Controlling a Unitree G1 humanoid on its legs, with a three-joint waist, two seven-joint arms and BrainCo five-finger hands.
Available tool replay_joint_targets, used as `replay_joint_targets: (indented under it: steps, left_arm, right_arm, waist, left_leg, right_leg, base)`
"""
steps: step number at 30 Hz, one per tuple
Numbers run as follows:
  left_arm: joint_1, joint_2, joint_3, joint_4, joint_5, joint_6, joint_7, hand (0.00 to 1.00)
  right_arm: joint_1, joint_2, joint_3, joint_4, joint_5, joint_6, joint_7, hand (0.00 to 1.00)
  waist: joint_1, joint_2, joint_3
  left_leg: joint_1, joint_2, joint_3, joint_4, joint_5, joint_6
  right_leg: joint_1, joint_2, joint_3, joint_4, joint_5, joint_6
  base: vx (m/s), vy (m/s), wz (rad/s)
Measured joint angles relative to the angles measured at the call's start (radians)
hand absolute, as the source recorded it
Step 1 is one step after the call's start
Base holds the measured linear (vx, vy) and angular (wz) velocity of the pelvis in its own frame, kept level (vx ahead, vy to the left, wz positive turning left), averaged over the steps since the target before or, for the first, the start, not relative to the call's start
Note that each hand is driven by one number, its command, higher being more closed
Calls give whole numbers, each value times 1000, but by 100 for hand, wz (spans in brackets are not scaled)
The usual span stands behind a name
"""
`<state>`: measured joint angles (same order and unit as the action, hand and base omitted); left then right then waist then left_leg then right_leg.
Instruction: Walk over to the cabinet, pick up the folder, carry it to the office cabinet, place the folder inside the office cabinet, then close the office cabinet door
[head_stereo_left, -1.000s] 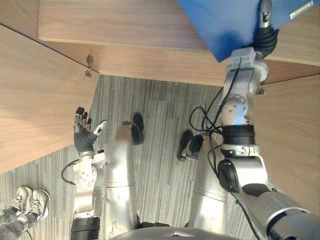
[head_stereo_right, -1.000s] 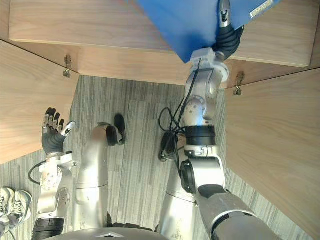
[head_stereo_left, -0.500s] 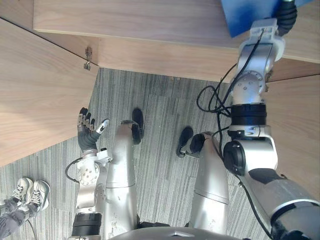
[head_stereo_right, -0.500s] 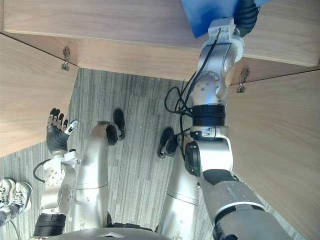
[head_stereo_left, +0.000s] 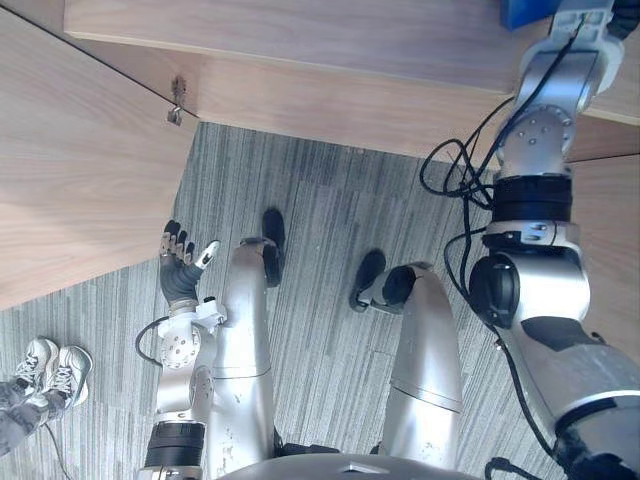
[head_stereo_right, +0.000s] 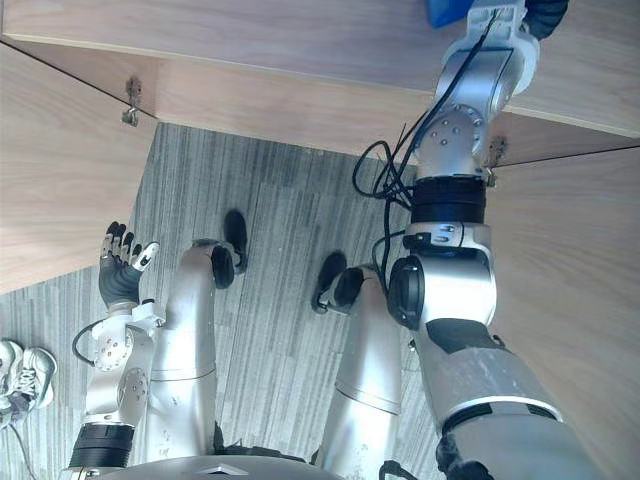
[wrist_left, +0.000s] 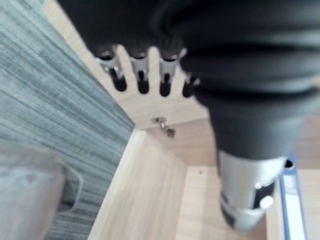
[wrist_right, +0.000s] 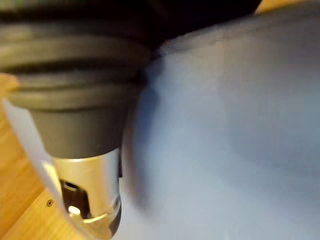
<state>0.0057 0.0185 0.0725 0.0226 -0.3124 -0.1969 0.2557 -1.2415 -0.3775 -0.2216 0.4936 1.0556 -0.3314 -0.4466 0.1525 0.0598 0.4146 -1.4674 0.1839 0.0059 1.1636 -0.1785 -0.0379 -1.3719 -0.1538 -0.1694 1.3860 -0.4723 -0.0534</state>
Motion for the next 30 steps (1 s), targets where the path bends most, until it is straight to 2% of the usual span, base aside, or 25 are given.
replay_joint_targets:
  steps: [8,21,22,30]
  left_arm:
    - [0,0,-18,15,0,1,-1,0]
    - [-1,2,-15,34,-1,1,0,0]
    - [-1,2,-16,34,-1,1,0,0]
    - [-18,3,-8,33,-1,3,2,0]
  right_arm:
    - [-31,-22,89,39,-2,16,22,0]
    - [-36,3,79,73,19,19,30,0]
    - [-19,15,75,71,37,6,31,0]
    - [121,44,80,-51,38,3,52,0]
  waist:
    - [-9,0,0]
    - [-18,-2,-21]
    - [-18,-2,-23]
    - [-26,-4,-24]
  left_leg:
    - [-3,2,-2,-2,8,0]
    - [13,0,-1,-58,38,-5]
    - [24,0,-1,-65,38,-5]
    - [64,7,2,-113,45,-4]
  right_leg:
    - [-2,0,-3,-1,5,-10]
    - [10,3,-15,-47,21,-10]
    - [21,4,-16,-54,21,-10]
    - [66,19,-24,-119,42,-6]
  base:
    - [0,0,0]
    - [-1,1,0]
    - [0,0,0]
    - [8,10,-3]
